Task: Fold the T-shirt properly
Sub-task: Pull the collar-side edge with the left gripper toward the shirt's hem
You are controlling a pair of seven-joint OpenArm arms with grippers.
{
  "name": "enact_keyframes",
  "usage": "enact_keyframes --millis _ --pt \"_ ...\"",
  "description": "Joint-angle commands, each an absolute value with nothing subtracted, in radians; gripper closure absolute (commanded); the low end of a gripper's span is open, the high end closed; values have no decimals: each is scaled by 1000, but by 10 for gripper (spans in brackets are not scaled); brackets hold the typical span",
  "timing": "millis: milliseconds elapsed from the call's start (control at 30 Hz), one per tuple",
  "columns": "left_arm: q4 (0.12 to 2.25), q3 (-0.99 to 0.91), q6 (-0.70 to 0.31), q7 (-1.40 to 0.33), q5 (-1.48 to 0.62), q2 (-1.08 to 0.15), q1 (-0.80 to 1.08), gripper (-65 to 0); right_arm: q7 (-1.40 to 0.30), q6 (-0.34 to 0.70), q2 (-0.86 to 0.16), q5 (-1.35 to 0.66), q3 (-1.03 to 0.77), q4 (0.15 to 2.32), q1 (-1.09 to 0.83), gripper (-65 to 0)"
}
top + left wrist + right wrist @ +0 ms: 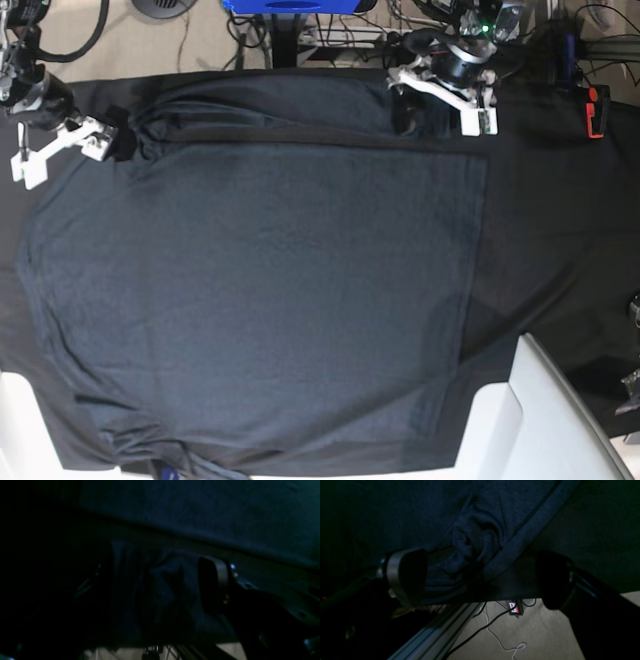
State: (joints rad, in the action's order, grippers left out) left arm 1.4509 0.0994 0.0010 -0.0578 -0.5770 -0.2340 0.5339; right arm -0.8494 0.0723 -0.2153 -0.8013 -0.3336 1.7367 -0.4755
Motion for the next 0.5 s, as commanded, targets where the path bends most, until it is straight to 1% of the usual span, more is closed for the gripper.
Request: enact_keyframes --millis 0,33,67,133,167,200,300,367,400,467 --pt "1440 107 4 -108 -584 -236 539 -425 -840 77 -231 -808 -358 1751 -475 -647" --pt "1437 107 4 -108 -584 -236 538 -380 -840 77 -226 -808 -378 1750 -475 -647" --pt "1438 102 4 -108 -584 -236 538 -321 -840 77 -225 -808 -400 1750 -475 -647" --pt "1445 97 4 -108 -584 -240 541 -132 -840 77 -225 -808 -453 1735 -469 -647" --pt "1449 97 4 -108 -584 -242 541 -49 -840 77 -225 -808 -476 1718 -464 -647" --pt "1457 97 4 -108 -584 -243 542 0 -840 77 -226 -808 -496 1690 -443 -647" --pt "1491 97 4 -108 -584 -245 549 0 -849 85 -234 -808 -513 1577 -387 -645" --pt "1518 97 4 -108 -584 -249 562 0 -869 85 -240 -808 -510 1541 -361 -635" --pt "1532 97 4 -108 -584 -254 564 0 -875 87 -237 -808 -510 1540 -352 -615" --pt "1561 97 5 -108 -584 -259 575 0 -885 87 -236 -808 -510 1540 -337 -545"
